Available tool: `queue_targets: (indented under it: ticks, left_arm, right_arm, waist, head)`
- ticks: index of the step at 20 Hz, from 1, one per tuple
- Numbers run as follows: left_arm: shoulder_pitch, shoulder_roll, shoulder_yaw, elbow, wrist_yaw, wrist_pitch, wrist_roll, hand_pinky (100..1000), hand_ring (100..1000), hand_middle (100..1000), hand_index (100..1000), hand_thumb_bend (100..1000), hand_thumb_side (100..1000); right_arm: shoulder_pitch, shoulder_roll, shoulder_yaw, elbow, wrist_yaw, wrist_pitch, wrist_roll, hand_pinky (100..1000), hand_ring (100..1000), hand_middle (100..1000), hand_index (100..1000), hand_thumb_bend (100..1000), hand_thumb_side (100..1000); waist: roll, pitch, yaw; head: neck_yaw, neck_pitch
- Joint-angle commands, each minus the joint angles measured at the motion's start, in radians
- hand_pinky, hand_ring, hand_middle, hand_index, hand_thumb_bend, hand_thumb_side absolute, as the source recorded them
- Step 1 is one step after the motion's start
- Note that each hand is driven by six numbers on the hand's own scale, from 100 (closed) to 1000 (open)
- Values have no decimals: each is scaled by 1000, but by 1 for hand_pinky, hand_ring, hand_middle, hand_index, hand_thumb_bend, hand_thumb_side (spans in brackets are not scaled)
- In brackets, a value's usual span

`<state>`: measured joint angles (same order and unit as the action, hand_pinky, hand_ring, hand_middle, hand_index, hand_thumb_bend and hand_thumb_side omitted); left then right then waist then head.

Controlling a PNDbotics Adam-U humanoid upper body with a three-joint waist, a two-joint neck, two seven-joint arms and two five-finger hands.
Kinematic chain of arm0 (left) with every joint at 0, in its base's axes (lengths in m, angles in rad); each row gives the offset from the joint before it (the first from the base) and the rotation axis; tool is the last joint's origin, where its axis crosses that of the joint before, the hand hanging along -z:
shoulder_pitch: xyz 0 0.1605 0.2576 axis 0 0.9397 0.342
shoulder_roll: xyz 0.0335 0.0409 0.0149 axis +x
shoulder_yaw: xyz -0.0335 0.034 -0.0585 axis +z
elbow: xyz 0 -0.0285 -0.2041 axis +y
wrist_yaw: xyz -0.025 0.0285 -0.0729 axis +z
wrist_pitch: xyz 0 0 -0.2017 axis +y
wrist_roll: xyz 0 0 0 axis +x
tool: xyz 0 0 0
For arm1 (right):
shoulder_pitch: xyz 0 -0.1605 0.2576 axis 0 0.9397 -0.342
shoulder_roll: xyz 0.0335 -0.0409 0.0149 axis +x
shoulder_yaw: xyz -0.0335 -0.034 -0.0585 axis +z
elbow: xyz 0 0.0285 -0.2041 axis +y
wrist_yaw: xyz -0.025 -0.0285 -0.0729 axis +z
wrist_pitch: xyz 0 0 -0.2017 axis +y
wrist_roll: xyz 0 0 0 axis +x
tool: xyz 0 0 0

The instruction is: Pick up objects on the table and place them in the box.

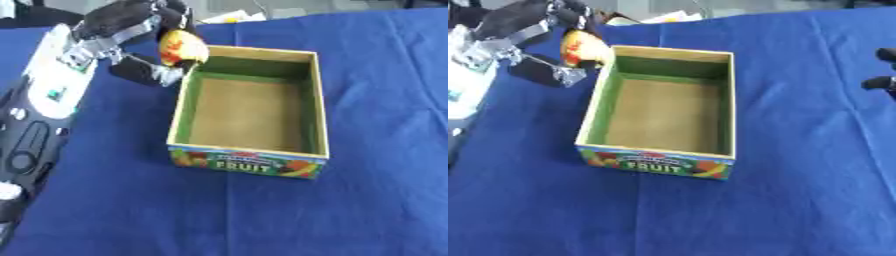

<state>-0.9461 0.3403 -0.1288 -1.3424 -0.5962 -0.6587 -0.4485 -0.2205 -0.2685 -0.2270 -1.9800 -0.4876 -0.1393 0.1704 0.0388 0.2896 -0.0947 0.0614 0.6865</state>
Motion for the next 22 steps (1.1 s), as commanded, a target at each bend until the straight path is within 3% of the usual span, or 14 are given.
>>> queue_targets:
  ticks: [1,12,18,22]
  left_arm:
    - [-41,-34,34,18,-44,-204,-225,281,451,476,654,100,244]
    - [-78,-125,43,149,-155,-222,-265,304,462,474,659,100,247]
    - [-70,-170,69,221,-221,-192,-343,303,460,460,660,100,374]
    - [-59,-193,92,250,-306,-142,-336,275,433,432,644,100,424]
  right_arm:
    - [-14,-22,-5,-20,-14,-11,-3,553,766,526,831,100,1000]
    - [-32,-11,1,-20,-28,-8,-7,553,765,526,830,100,1000]
    - [-37,-4,4,-20,-32,1,-8,553,765,526,831,100,1000]
    - [-42,-2,6,-20,-39,5,-9,553,765,526,831,100,1000]
  waist:
    - [-6,-14,-5]
    - [-12,-2,-29]
    - [-14,-2,-33]
    - [-16,-3,-40]
  head:
    - [11,4]
    - [33,-15]
    - [33,-11]
    - [36,-12]
